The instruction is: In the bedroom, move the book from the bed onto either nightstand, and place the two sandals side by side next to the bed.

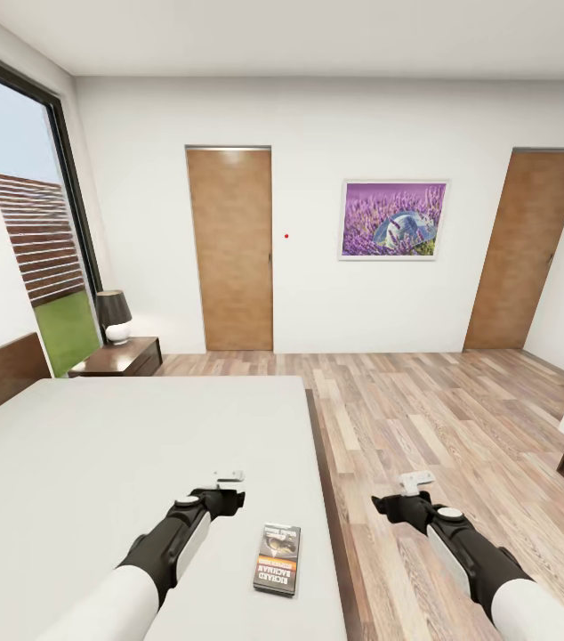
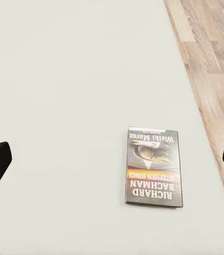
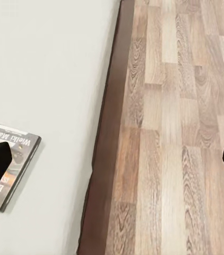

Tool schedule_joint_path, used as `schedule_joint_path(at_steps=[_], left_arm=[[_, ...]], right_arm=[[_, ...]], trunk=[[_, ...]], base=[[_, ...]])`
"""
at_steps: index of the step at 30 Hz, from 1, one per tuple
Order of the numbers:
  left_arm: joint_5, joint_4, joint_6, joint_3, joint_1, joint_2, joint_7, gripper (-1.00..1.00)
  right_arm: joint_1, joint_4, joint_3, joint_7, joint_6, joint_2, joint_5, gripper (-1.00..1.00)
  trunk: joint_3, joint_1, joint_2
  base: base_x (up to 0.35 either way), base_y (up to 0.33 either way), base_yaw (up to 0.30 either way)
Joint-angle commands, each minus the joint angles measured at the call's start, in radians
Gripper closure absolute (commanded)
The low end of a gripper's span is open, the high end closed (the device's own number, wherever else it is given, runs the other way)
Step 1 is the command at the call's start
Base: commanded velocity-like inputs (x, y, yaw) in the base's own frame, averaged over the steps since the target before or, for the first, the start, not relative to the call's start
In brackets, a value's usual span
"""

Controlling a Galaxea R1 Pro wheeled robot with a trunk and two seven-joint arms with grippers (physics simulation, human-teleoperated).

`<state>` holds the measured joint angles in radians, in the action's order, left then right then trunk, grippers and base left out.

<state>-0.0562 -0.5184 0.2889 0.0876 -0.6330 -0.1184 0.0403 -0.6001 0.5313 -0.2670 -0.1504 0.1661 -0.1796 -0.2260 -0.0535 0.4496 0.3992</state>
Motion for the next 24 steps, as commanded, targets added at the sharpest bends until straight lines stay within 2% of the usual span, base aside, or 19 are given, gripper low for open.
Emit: schedule_joint_path(at_steps=[1, 11, 24], left_arm=[[-0.006, 0.001, 0.006, 0.004, 0.000, -0.001, 0.004, -1.00], [-0.006, 0.006, 0.027, 0.004, -0.002, -0.010, 0.006, -1.00], [-0.007, 0.004, 0.045, 0.003, -0.019, -0.009, 0.012, -1.00]], right_arm=[[0.000, 0.005, -0.006, -0.004, 0.005, -0.003, -0.010, -1.00], [0.001, 0.018, -0.006, -0.025, 0.006, -0.007, -0.010, -1.00], [0.002, 0.062, -0.007, -0.027, 0.008, -0.008, -0.010, -1.00]], trunk=[[0.000, 0.000, 0.001], [0.000, 0.000, 0.001], [0.000, 0.000, 0.001]], base=[[0.000, 0.000, 0.000], [0.000, 0.000, 0.000], [0.000, 0.000, 0.000]])
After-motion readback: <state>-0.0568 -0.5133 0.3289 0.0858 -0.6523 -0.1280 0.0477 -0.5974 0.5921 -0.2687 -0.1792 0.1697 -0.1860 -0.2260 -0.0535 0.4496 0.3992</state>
